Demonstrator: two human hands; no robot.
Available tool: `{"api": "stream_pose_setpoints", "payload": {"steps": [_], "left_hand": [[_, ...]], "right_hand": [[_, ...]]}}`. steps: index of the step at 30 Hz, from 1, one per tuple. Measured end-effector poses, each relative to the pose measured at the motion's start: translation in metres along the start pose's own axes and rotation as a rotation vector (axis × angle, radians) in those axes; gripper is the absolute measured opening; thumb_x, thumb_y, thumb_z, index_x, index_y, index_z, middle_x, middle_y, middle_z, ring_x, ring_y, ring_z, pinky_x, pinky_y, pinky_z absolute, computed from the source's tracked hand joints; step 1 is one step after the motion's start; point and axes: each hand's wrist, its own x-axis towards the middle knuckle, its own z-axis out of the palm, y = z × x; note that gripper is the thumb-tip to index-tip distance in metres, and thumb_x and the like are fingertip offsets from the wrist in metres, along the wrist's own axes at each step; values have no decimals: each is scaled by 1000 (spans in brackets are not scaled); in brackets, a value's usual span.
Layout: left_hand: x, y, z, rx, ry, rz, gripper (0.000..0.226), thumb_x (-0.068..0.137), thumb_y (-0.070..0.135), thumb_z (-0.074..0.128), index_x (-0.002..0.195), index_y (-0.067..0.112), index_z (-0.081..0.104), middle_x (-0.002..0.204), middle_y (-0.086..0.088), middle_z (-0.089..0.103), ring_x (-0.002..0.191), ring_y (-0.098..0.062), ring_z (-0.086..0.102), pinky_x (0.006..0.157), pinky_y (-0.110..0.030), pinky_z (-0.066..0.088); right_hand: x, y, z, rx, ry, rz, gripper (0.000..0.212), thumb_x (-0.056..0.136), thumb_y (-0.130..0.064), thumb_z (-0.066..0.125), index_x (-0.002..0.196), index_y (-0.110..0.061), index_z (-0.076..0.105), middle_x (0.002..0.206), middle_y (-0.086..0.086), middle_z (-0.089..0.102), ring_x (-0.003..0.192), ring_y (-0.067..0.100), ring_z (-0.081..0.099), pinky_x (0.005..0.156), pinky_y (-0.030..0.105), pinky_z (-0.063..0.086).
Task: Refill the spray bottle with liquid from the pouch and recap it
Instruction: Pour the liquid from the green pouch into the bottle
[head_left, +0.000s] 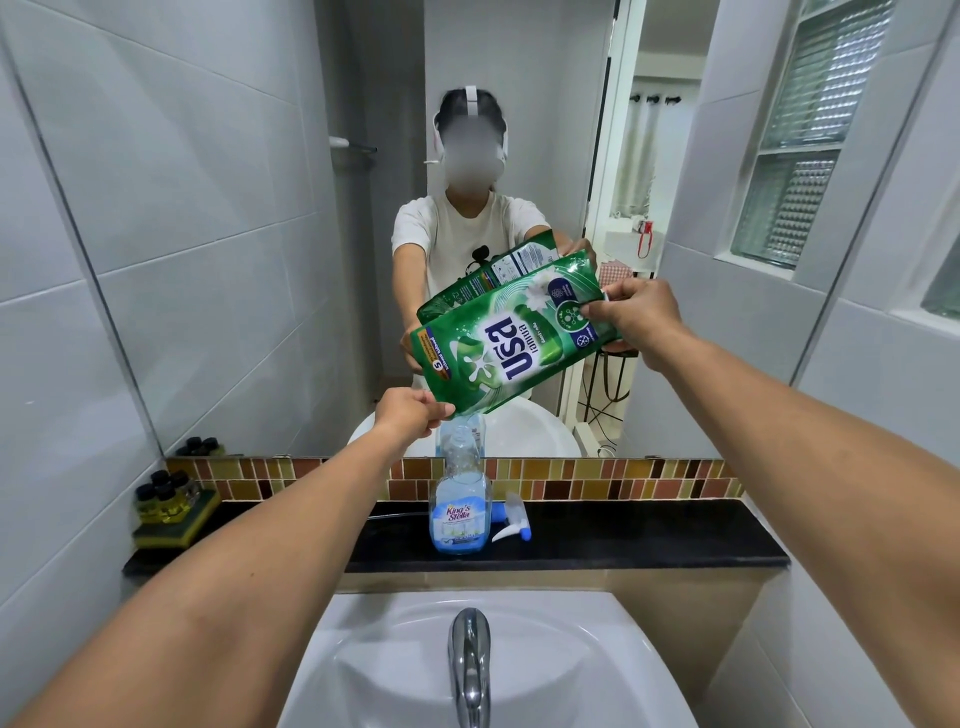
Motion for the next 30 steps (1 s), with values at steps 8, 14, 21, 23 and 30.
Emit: {"api": "stream_pose_setpoints", "payload": {"steps": [8,14,21,23,30], "left_hand": [[2,0,0,6,-4,1,25,82,10,80,63,9,64,71,-4,66,72,-20,56,64,-27,50],[2,-1,-2,-2,-4,2,27,82,9,80,62,9,62,70,-5,65,69,-19,55,63,-27,49],[3,-2,-1,-6,-1,-1,31,82,9,80,60,10,58,65,-3,63,67,-19,54,65,-28,49],[3,-1,-1,-10,-1,-7,30,81,8,81,61,9,58,68,-4,64,69,-20,55,64,-28,49],[5,1,-1,-4,-5,-15,28,80,8,81,60,10,61,69,-5,65,71,-20,56,65,-30,49]], "right_hand": [[1,1,1,13,1,-5,18,79,-13,80,78,-16,62,96,8,75,88,26,74,78,51,62],[0,2,1,17,8,3,18,79,-13,81,78,-16,62,97,10,75,88,28,73,78,51,61],[-1,2,1,8,9,2,17,79,-15,80,84,-14,64,98,9,74,89,27,73,77,49,62],[-1,2,1,6,11,-3,17,79,-15,80,85,-13,64,98,8,74,89,26,73,77,49,62],[-3,3,-1,19,11,-14,16,81,-13,78,81,-14,63,97,9,73,89,26,73,78,48,62]]}}
